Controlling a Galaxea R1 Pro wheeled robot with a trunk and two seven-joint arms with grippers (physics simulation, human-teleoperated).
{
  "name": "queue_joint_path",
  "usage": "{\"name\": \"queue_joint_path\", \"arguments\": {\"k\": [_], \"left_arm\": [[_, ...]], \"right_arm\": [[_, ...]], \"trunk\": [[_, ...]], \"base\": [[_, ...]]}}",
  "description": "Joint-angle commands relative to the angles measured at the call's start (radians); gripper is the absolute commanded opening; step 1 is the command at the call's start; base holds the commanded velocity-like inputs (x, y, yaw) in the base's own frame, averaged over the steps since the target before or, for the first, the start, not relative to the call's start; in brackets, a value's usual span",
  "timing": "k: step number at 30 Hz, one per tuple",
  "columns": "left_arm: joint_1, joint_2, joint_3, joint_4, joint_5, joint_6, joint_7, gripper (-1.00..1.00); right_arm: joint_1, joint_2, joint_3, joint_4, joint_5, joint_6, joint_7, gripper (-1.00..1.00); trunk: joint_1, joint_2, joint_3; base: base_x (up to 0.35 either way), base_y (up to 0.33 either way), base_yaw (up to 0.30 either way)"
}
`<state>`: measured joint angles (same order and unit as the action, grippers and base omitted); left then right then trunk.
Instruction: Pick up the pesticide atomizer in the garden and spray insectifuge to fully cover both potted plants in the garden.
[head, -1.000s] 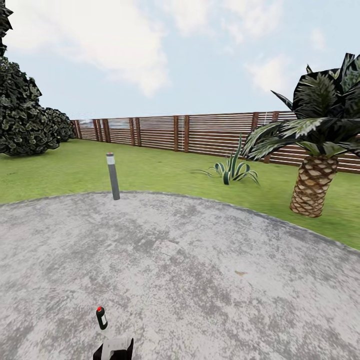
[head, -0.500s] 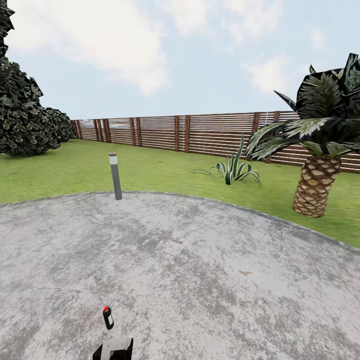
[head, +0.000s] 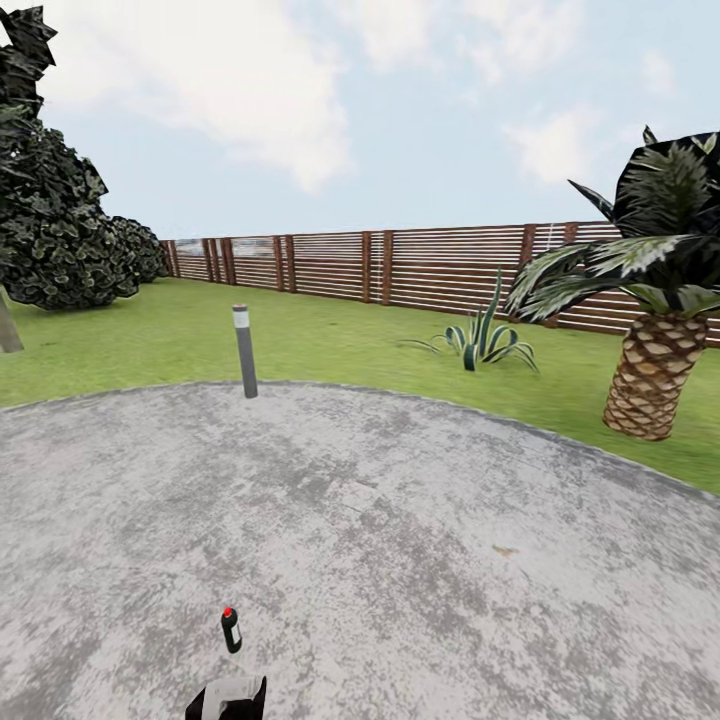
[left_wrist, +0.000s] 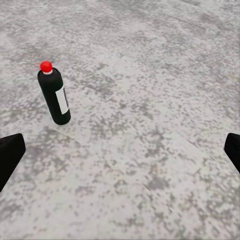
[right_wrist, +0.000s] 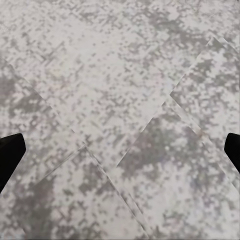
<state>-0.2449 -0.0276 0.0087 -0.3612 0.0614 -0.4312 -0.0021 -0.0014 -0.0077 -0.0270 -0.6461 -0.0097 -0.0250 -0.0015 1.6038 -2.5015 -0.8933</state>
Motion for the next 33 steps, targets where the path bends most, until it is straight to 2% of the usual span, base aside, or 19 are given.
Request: {"name": "queue_joint_path", "arguments": {"k": [1,16,18,22,25,30,33], "left_arm": [[0.000,0.000,0.001,0.001,0.006,-0.003,-0.001,1.00],[0.000,0.001,0.001,0.001,0.007,-0.003,-0.001,1.00],[0.000,0.008,0.003,0.001,0.008,-0.003,0.000,1.00],[0.000,0.040,0.007,0.001,0.012,-0.005,0.000,1.00],[0.000,0.061,0.038,0.001,0.019,-0.006,0.000,1.00],[0.002,0.069,0.099,0.000,0.029,-0.010,0.000,1.00],[0.002,0.084,0.157,-0.001,0.031,-0.011,0.000,1.00]], "right_arm": [[0.000,0.000,-0.001,0.000,-0.001,-0.003,0.000,1.00],[0.000,0.000,-0.002,-0.001,-0.001,-0.003,0.000,1.00],[0.000,0.000,-0.002,0.000,-0.001,-0.003,0.000,1.00],[0.000,0.000,-0.002,0.001,-0.002,-0.003,0.000,1.00],[0.000,-0.001,-0.002,0.002,-0.004,-0.004,0.000,1.00],[0.000,-0.001,-0.002,0.003,-0.003,-0.004,0.000,1.00],[0.000,-0.002,-0.001,0.003,-0.002,-0.003,0.001,1.00]], "trunk": [[0.000,0.000,-0.001],[0.000,0.000,-0.001],[0.000,0.000,-0.001],[0.000,0.000,-0.001],[0.000,0.000,-0.001],[0.000,0.000,-0.001],[0.000,0.000,-0.001]], "base": [[0.000,0.045,0.006],[0.000,0.005,0.001],[0.000,0.000,0.000],[0.000,0.000,0.000],[0.000,0.000,0.000],[0.000,0.000,0.000],[0.000,0.000,0.000]]}}
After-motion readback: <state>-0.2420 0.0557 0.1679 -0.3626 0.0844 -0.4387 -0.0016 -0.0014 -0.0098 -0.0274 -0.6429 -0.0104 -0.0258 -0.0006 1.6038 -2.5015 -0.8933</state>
